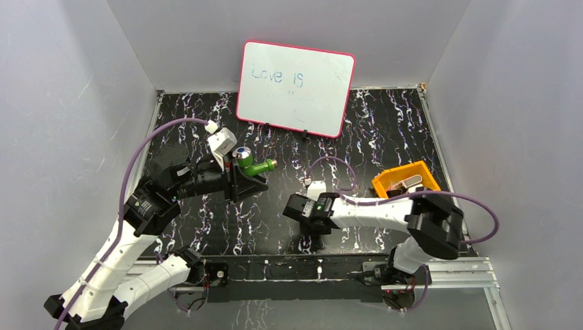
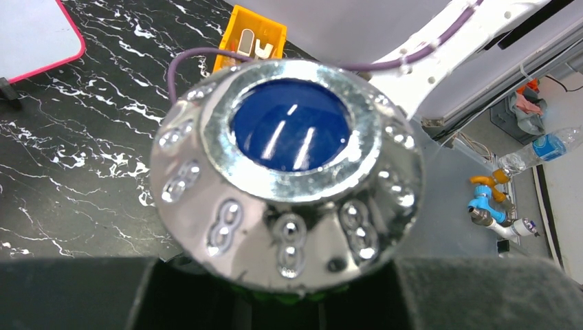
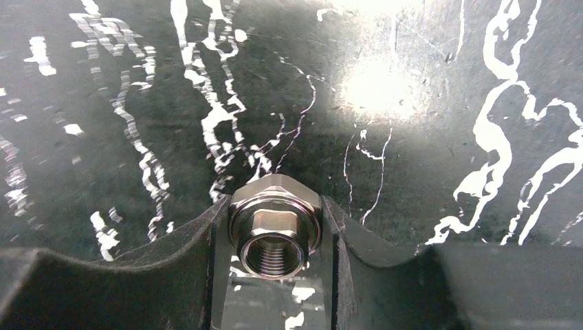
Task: Install the water faucets
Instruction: Pick up the adaptor at the center of the board.
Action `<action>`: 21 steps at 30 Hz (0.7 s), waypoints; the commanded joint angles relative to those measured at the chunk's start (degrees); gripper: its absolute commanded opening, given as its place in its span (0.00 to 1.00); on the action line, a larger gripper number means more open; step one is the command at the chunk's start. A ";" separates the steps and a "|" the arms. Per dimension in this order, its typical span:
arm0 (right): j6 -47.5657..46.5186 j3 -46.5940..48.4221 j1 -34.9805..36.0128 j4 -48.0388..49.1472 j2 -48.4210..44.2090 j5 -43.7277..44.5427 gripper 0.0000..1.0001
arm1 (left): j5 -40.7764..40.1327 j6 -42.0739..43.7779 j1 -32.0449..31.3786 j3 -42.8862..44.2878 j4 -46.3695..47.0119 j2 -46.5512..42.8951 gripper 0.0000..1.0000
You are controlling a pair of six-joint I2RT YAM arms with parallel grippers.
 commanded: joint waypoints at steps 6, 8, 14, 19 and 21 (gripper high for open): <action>-18.29 -4.81 0.14 18.43 -24.32 7.37 0.04 | 0.84 -0.63 -0.16 1.48 0.82 2.37 0.00; -23.21 -7.67 0.14 24.59 -28.73 6.74 0.00 | 0.86 -0.99 -0.16 1.66 0.80 2.93 0.00; -32.81 -10.16 0.14 32.69 -40.43 1.99 0.00 | 0.53 -2.47 -0.16 1.96 1.42 3.40 0.00; -39.25 -12.31 0.14 40.52 -46.86 -3.26 0.00 | 1.98 -4.74 -0.12 1.99 4.84 3.97 0.00; -41.85 -12.07 0.14 41.91 -48.16 -5.68 0.00 | 2.79 -5.14 -0.16 2.08 5.34 4.22 0.00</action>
